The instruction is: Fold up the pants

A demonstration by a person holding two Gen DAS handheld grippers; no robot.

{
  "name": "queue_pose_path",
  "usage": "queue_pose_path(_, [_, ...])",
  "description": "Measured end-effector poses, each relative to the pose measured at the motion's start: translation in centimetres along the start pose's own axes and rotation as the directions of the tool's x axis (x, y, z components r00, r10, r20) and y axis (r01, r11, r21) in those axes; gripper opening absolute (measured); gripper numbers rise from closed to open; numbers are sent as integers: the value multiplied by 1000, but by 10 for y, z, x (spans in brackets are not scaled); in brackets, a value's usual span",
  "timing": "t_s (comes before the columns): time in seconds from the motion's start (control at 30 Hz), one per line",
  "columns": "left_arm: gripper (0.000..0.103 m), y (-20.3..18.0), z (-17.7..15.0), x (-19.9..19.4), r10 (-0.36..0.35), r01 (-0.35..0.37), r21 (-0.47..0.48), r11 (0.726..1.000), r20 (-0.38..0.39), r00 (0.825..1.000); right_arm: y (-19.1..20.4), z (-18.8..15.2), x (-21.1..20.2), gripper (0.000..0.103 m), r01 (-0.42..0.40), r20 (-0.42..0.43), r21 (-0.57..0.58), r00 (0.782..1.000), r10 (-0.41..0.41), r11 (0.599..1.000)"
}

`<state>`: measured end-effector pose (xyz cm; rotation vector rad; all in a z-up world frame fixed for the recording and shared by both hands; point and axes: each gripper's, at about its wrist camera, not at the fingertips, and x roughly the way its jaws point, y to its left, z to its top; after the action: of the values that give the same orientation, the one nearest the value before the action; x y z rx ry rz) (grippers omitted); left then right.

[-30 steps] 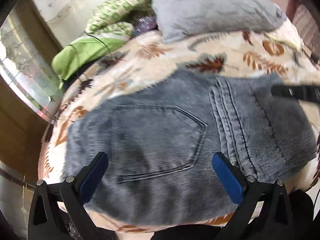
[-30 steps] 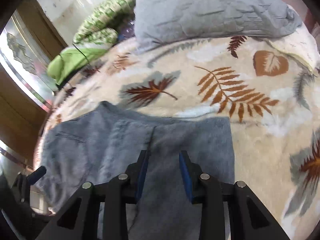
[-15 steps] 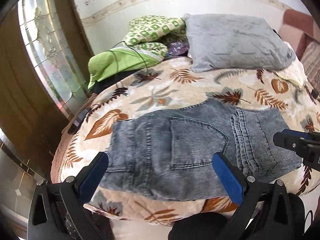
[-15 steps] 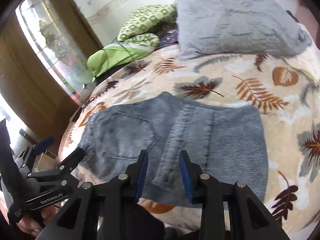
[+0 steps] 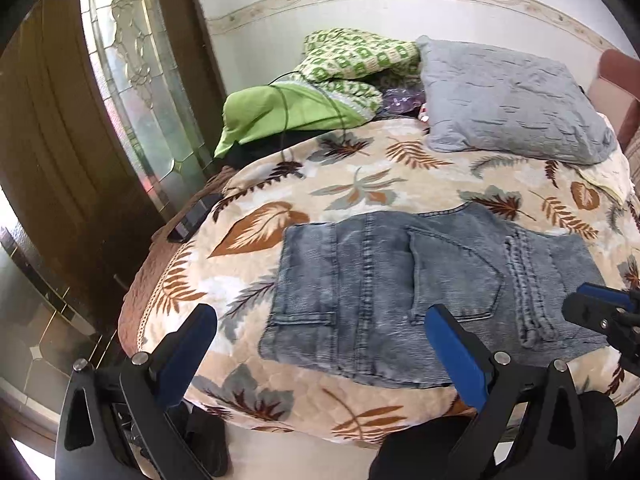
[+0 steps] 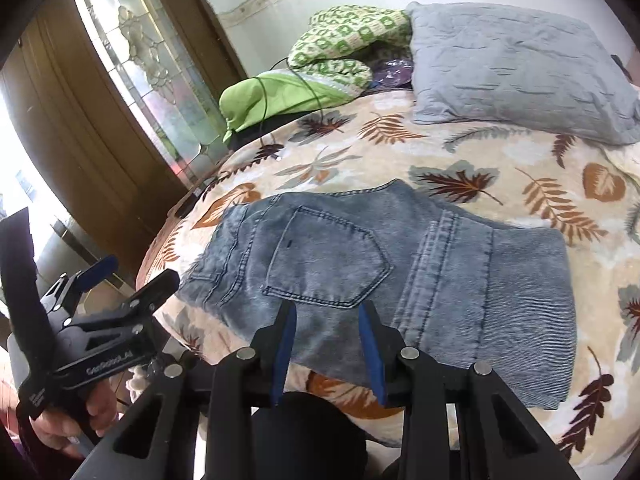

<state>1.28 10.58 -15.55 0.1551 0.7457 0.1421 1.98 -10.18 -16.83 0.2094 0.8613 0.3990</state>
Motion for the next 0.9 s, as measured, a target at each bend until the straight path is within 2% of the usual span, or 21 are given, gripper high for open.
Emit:
queue_pose_path(0.2, [103,21,-10,19,32,-34,-28,999,-45,998,7,-3,10,36,-8,-23,-21,1000,8,1000])
queue_pose_path(0.43, [103,49,-28,45,94,-100,-46,994,-119,988,2,-7,18,36,-11,-39,-11,999,11,1000])
queue_pose_path(0.7, [103,96,-55,66,166,-189,-99,977,-206,964,8,-10,23,36,-2,-47,-54,999,-1,999])
queue_pose_path(0.9, [103,104,-62,63,171,-196,-107,975,-208,963,10,-12,29,36,-10,-56,-60,998,7,998])
